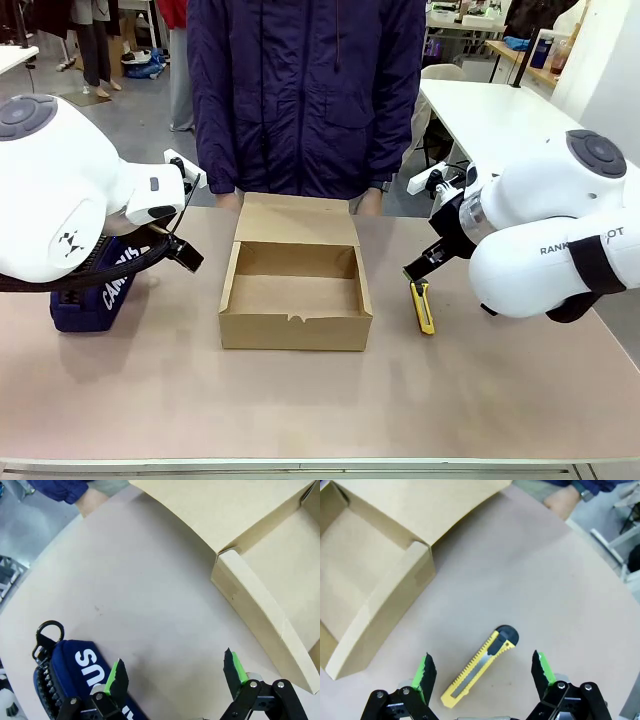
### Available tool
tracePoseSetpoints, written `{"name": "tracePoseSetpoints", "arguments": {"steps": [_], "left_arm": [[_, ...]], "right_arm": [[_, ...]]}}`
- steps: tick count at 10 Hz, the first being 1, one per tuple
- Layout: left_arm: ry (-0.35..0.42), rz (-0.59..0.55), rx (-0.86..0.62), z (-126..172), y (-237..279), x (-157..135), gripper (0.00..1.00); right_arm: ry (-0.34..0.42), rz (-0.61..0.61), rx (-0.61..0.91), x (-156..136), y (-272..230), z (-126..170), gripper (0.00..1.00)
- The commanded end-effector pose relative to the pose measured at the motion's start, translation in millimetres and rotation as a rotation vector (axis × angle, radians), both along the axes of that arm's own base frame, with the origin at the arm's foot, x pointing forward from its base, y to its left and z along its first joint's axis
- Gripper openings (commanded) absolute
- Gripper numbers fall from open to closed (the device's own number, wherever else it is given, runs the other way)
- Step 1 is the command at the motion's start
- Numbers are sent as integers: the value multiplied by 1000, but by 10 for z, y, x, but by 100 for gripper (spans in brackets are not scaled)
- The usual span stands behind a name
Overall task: Pack the item into the box.
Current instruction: Pick up the item indicated by the person and place it inside the Mailer Box.
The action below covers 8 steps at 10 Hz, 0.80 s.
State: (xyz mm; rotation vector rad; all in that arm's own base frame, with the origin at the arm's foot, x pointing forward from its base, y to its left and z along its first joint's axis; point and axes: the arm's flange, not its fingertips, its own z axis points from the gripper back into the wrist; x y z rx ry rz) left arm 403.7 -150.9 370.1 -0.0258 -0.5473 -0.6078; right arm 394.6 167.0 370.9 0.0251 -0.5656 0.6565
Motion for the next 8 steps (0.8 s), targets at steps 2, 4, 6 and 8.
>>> {"name": "tracePoseSetpoints", "arguments": {"steps": [2, 4, 6, 8], "left_arm": [[0, 0, 0, 1, -1, 0, 100], [0, 0, 0, 1, -1, 0, 100], [0, 0, 0, 0, 0, 0, 100], [64, -100, -281, 309, 65, -92, 100]], "right_arm": [[0, -1, 1, 0, 0, 0, 100], [0, -1, 1, 0, 0, 0, 100], [0, 0, 0, 0, 0, 0, 100], [128, 74, 192, -147, -92, 242, 100]]}}
